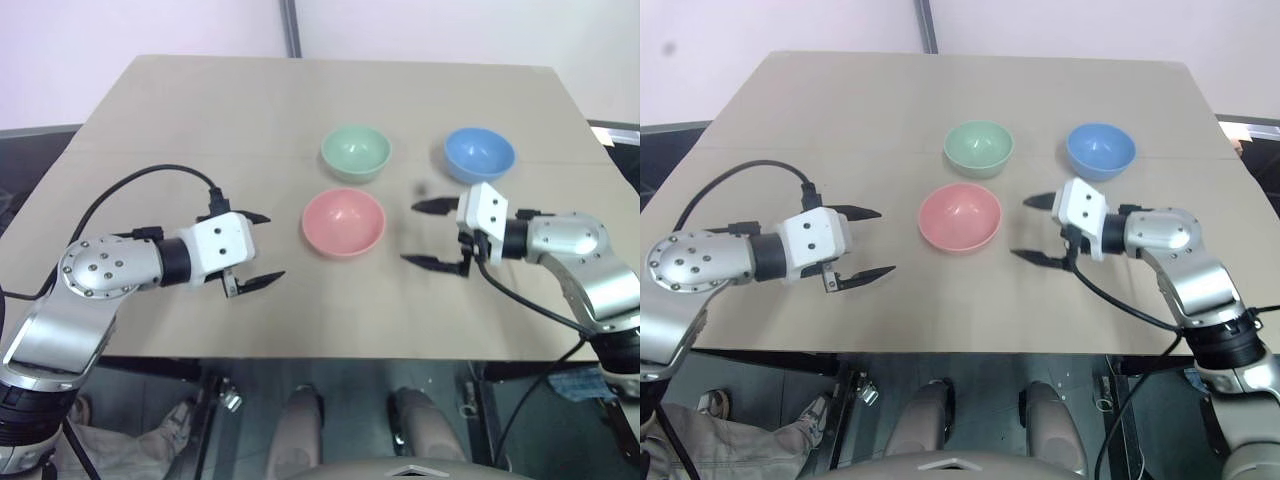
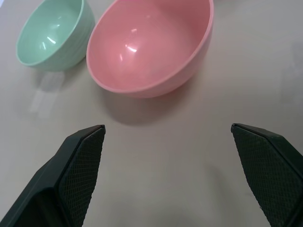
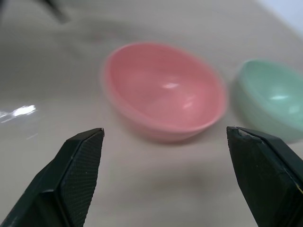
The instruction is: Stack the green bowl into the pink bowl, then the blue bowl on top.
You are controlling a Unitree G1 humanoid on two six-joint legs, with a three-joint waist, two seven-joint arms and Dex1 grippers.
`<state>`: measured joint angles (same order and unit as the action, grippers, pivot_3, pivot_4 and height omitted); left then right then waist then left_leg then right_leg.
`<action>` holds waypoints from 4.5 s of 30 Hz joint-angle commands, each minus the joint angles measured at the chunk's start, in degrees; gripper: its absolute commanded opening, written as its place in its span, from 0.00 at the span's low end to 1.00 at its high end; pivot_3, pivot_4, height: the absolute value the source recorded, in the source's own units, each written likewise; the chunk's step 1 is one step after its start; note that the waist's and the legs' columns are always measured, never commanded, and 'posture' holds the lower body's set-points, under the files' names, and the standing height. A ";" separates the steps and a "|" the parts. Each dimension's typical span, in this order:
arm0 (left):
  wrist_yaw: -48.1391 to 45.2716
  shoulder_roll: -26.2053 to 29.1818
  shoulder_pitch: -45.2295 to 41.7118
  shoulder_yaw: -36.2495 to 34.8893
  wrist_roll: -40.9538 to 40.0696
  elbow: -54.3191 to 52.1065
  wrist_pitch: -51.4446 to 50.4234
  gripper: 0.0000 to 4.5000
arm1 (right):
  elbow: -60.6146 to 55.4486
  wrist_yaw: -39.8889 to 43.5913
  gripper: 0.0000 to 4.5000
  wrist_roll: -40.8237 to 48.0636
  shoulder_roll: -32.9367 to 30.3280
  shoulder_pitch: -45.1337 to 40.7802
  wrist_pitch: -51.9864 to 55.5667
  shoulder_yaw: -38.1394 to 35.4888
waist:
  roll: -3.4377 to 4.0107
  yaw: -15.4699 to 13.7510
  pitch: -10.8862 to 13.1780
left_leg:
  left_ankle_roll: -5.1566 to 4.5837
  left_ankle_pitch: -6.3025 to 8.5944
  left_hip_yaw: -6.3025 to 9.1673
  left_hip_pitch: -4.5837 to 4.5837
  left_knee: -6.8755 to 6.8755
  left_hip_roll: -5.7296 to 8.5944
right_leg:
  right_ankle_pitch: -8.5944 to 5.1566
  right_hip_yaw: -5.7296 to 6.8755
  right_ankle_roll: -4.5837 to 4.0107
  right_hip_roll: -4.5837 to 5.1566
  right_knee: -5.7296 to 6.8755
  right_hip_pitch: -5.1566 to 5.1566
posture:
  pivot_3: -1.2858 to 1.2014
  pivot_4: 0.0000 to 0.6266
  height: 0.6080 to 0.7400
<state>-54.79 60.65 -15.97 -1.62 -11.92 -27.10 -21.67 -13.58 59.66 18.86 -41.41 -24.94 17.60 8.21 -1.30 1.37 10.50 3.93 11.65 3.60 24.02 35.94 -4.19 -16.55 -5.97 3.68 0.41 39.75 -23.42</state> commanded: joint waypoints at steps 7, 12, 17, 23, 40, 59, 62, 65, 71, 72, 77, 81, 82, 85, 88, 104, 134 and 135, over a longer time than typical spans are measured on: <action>-2.40 -3.50 2.74 -9.82 -8.92 0.70 -1.82 1.00 | -4.00 -4.76 1.00 -8.68 6.55 -4.65 -1.62 8.93 | 0.03 2.73 0.03 | 0.00 0.00 -0.03 -0.18 0.08 -0.22 | -0.06 -0.15 0.14 -0.28 0.21 0.01 | 0.52 0.24 1.00; -7.44 -6.99 11.98 -21.22 -17.85 0.99 0.28 1.00 | 0.89 -4.99 1.00 -14.30 10.84 -8.07 -5.90 14.07 | 0.04 2.44 0.05 | 0.00 0.00 -0.06 -0.13 0.05 -0.28 | 0.01 -0.15 -0.01 -0.30 0.14 -0.02 | 0.52 0.24 1.00; -16.74 -5.12 22.10 -30.88 -24.02 2.10 -1.72 1.00 | 5.94 -4.30 1.00 -16.64 12.88 -10.90 -9.45 15.06 | 0.02 2.21 0.05 | 0.01 0.00 -0.08 -0.11 0.06 -0.27 | 0.02 -0.14 -0.03 -0.27 0.11 -0.02 | 0.52 0.24 1.00; -24.14 -4.90 24.18 -36.68 -31.67 5.09 -3.07 1.00 | 9.42 -2.34 1.00 -17.82 13.43 -12.48 -12.07 15.43 | 0.02 2.01 0.06 | 0.01 0.00 -0.07 -0.16 0.08 -0.27 | 0.01 -0.12 -0.02 -0.26 0.14 0.00 | 0.52 0.24 1.00; -19.13 -7.10 24.80 -34.94 -33.45 1.51 -3.51 1.00 | 18.77 -3.38 0.01 -26.50 16.79 -16.05 -24.60 17.74 | 0.03 2.46 0.07 | 0.01 0.01 -0.07 -0.16 0.03 -0.29 | 0.03 -0.12 -0.05 -0.28 0.13 -0.01 | 0.52 0.24 1.00; -16.77 -8.61 23.48 -31.57 -32.21 2.69 -2.09 1.00 | 13.64 0.32 0.36 -25.63 19.21 -13.96 -20.77 18.97 | 0.02 2.27 0.06 | 0.02 0.01 -0.07 -0.16 0.02 -0.31 | 0.04 -0.12 -0.07 -0.30 0.12 -0.01 | 0.52 0.24 1.00; -16.38 -9.07 23.90 -31.52 -32.12 2.42 -1.93 1.00 | 9.71 -0.99 0.69 -23.28 19.19 -13.35 -17.33 16.17 | 0.02 2.25 0.06 | 0.02 0.01 -0.07 -0.16 0.02 -0.31 | 0.04 -0.12 -0.07 -0.30 0.12 -0.01 | 0.52 0.24 1.00; -15.33 -9.68 23.95 -31.31 -32.61 2.07 -2.34 1.00 | 3.46 -0.62 0.69 -14.11 20.71 -14.40 -6.31 10.92 | 0.03 2.24 0.07 | 0.02 0.01 -0.07 -0.16 0.02 -0.31 | 0.04 -0.12 -0.07 -0.30 0.14 -0.01 | 0.52 0.24 1.00; -10.95 -10.84 21.05 -30.06 -32.60 3.39 -3.43 1.00 | 11.06 -2.36 0.69 -10.44 20.12 -24.78 -2.32 4.62 | 0.04 2.49 0.07 | 0.02 0.01 -0.04 -0.19 0.02 -0.31 | 0.04 -0.11 -0.07 -0.30 0.15 -0.01 | 0.52 0.24 1.00; -9.80 -10.97 20.35 -29.72 -32.30 3.67 -3.68 1.00 | 14.87 -3.10 0.69 -11.95 19.81 -26.55 -4.53 4.51 | 0.04 2.49 0.07 | 0.02 0.01 -0.05 -0.21 0.03 -0.31 | 0.04 -0.11 -0.07 -0.30 0.16 0.00 | 0.52 0.24 1.00; -5.59 -10.88 18.69 -29.23 -32.51 3.24 -5.71 1.00 | 50.42 -11.96 0.69 -24.31 20.84 -38.83 -26.74 9.06 | -0.01 2.70 0.08 | 0.02 0.01 -0.14 -0.20 0.04 -0.31 | 0.09 -0.16 -0.13 -0.29 0.10 -0.01 | 0.52 0.24 1.00; -3.71 -11.15 18.97 -30.68 -33.48 1.87 -6.36 1.00 | 71.74 -18.94 0.69 -29.75 25.23 -46.73 -37.14 10.56 | -0.01 3.29 0.09 | 0.02 0.00 -0.15 -0.17 -0.25 -0.31 | 0.11 -0.19 -0.20 -0.30 0.06 -0.13 | 0.52 0.24 1.00; -3.56 -11.17 19.58 -31.13 -33.62 1.31 -6.50 1.00 | 75.11 -19.93 0.69 -30.94 26.12 -48.18 -38.69 10.95 | -0.02 3.64 0.10 | 0.02 0.00 -0.15 -0.17 -0.38 -0.31 | 0.13 -0.20 -0.22 -0.29 0.06 -0.17 | 0.52 0.24 1.00; -3.03 -11.34 21.95 -32.89 -33.84 -0.56 -6.77 1.00 | 81.56 -17.62 0.69 -31.75 28.61 -51.26 -41.12 10.88 | 0.00 4.23 0.11 | 0.03 0.00 -0.16 -0.16 -0.65 -0.31 | 0.11 -0.19 -0.28 -0.27 -0.02 -0.25 | 0.52 0.24 1.00; -2.50 -11.22 23.83 -35.04 -34.70 -1.51 -7.27 1.00 | 84.30 -16.55 0.88 -32.59 30.11 -53.12 -42.85 10.59 | 0.03 4.40 0.13 | 0.04 0.00 -0.16 -0.16 -0.76 -0.31 | 0.09 -0.19 -0.32 -0.26 -0.10 -0.26 | 0.52 0.24 1.00; 1.20 -12.80 31.58 -42.03 -37.45 -8.64 -8.48 1.00 | 90.75 -33.09 0.99 -46.04 36.50 -53.44 -40.76 16.77 | 0.04 4.32 0.13 | 0.04 0.00 -0.10 -0.21 -0.68 -0.30 | 0.09 -0.15 -0.34 -0.27 0.09 -0.26 | 0.52 0.24 1.00; -2.96 -12.33 30.14 -38.47 -35.81 -1.70 -4.69 1.00 | 46.53 12.50 0.01 -17.01 29.76 -39.60 -25.88 5.61 | 0.07 3.82 0.16 | 0.04 0.00 0.03 -0.27 -0.72 -0.34 | 0.09 0.01 -0.34 -0.29 0.08 -0.13 | 0.52 0.24 1.00; -4.07 -12.18 29.79 -38.17 -35.17 -0.49 -3.94 1.00 | 39.61 13.49 0.01 -16.03 28.93 -36.75 -21.68 6.64 | 0.07 3.53 0.16 | 0.05 0.00 0.10 -0.22 -0.73 -0.34 | 0.08 0.09 -0.35 -0.29 0.05 -0.13 | 0.52 0.24 1.00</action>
<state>-56.54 47.65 14.32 -39.47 -48.07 -29.04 -27.84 37.71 69.04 -1.00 -11.27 -64.64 -11.40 13.34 -1.23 4.90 10.66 3.98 11.65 3.74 23.81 35.23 -4.53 -16.47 -5.83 3.33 0.13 39.79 -23.53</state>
